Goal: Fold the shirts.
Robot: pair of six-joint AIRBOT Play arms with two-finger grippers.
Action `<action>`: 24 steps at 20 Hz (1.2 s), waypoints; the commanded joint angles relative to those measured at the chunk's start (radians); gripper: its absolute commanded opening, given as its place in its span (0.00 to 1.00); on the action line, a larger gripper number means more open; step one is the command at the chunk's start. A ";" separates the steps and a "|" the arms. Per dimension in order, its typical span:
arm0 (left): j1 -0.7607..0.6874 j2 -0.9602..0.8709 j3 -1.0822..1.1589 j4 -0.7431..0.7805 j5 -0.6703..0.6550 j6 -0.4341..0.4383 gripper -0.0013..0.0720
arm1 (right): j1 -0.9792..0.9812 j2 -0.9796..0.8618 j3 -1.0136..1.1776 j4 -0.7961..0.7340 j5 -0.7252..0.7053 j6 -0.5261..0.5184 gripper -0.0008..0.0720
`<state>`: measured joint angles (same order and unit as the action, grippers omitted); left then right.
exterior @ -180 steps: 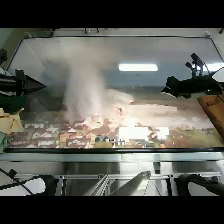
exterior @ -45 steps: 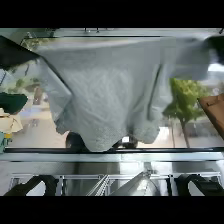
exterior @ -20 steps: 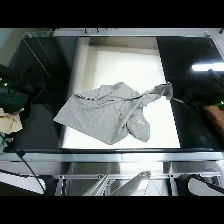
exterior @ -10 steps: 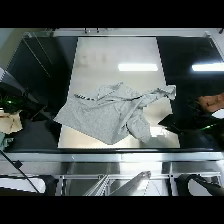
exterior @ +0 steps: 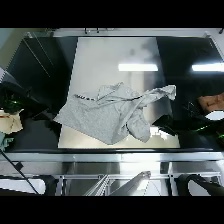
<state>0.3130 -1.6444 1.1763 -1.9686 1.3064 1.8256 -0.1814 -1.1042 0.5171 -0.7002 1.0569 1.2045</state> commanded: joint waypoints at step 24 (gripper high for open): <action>-0.080 -0.074 0.071 -0.317 0.157 0.178 0.04 | 0.165 -0.234 -0.055 0.633 0.057 -0.430 0.04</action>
<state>0.2314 -1.7531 1.2068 -2.1380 1.3903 1.9545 -0.0166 -1.3491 0.4515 -0.2420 1.0267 0.9234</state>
